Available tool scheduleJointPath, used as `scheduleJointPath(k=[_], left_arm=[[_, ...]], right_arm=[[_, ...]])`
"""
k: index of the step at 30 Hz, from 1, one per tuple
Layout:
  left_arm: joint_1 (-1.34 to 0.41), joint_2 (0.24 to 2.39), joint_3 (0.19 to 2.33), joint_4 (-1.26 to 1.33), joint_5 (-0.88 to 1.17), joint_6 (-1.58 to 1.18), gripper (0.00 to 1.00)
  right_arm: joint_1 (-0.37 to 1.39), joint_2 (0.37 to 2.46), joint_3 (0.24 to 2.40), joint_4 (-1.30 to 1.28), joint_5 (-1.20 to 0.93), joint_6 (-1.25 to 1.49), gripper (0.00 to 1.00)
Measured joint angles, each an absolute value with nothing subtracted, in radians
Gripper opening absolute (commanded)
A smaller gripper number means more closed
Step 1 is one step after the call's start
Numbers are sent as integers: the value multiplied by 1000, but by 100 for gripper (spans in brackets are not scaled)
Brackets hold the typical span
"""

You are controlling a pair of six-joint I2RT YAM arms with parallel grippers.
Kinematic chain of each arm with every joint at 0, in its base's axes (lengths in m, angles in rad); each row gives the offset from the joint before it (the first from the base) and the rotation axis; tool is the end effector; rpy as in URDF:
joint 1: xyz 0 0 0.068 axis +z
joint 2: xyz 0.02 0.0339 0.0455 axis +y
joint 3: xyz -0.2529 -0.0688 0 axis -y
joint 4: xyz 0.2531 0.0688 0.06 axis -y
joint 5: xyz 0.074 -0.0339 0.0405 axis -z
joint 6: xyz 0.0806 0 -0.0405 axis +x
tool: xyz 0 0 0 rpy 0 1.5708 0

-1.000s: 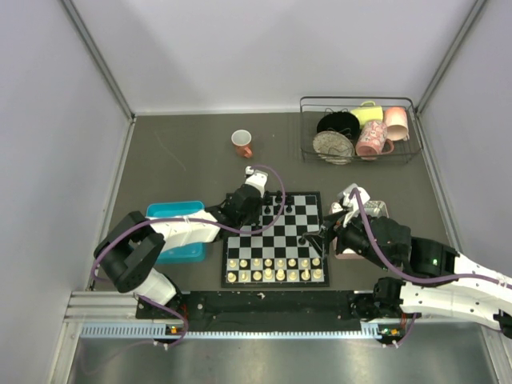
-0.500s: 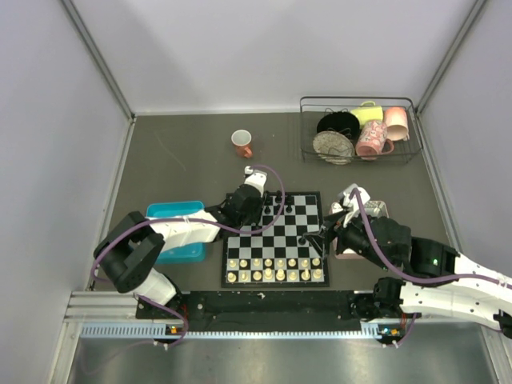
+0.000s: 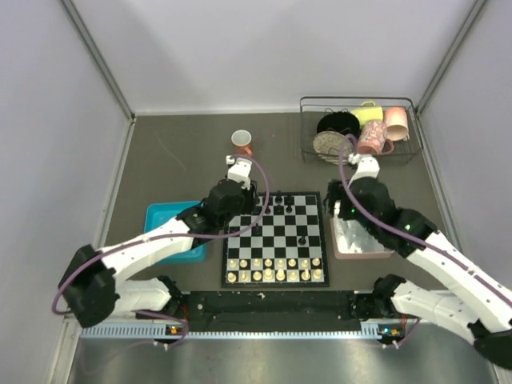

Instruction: Set up the chess pieces on the board

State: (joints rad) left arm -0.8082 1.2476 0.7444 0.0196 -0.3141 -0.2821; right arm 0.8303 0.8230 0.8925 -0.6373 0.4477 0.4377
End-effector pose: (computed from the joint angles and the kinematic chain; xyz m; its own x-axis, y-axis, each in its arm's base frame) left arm 0.2416 -0.2169 0.2138 -0.4473 0.0850 -0.8903 0.3896 0.9146 -0.1085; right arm 0.1742 0.1388 0.2975 -0.5063 0.0124 -0.8623 -0.2259 0.9631 0.1465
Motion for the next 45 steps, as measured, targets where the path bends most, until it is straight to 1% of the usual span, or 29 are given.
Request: scheduleJointPath(k=[4, 5, 7, 9, 10, 16, 23, 30, 40, 45], left_arm=[[-808, 1114, 748, -2, -313, -282, 48], [-808, 1093, 748, -7, -314, -282, 48], [-808, 1054, 748, -20, -315, -281, 48], [-808, 1023, 746, -30, -316, -281, 48], [-808, 1010, 743, -31, -316, -281, 48], [-808, 981, 717, -49, -316, -282, 48], [-808, 970, 688, -64, -313, -282, 48], [-808, 958, 666, -60, -310, -282, 48], [-808, 957, 650, -56, -307, -284, 48], [-808, 957, 645, -55, -307, -285, 48]], right_arm=[[477, 903, 891, -670, 307, 465, 70], [413, 921, 891, -675, 276, 470, 67], [314, 963, 879, -675, 231, 482, 64], [261, 1004, 853, -675, 206, 491, 62], [244, 1025, 836, -673, 200, 495, 60], [158, 1094, 745, -669, 174, 527, 60], [78, 1098, 687, -641, 176, 578, 54], [27, 1098, 641, -621, 189, 598, 53], [-27, 1097, 615, -604, 202, 596, 43], [-34, 1098, 615, -581, 206, 595, 40]])
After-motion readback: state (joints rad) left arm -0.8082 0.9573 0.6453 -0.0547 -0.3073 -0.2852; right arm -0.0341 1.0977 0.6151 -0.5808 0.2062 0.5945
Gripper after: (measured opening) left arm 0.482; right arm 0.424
